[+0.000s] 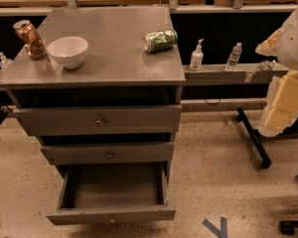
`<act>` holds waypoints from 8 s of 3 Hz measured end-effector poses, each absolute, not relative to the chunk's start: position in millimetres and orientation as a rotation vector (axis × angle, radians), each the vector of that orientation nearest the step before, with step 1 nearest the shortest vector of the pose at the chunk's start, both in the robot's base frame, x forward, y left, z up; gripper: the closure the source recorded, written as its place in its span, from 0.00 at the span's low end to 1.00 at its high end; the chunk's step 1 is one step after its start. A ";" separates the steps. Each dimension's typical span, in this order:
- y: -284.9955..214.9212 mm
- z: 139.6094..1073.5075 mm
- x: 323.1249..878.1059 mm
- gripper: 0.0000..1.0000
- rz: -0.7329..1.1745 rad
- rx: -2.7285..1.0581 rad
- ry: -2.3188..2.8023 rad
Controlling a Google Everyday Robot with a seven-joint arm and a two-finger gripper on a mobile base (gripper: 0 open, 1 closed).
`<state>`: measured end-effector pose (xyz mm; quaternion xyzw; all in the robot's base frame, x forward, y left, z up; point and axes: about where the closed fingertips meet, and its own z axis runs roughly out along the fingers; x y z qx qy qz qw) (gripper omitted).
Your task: Place green can into bottom drawer
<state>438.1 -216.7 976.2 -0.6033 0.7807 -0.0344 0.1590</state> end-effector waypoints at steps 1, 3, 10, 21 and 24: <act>-216.6 976.2 438.1 0.00 -0.099 -1.725 2.232; -191.6 992.3 545.0 0.00 -0.257 -1.894 2.011; -68.7 920.4 831.0 0.26 -0.305 -1.899 1.697; -84.3 1023.1 647.1 1.00 0.244 -1.592 1.903; -86.9 1015.7 596.4 1.00 0.247 -1.271 1.853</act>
Offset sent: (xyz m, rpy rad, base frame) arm 0.1323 0.0352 0.0140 -0.0907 -0.1520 0.2230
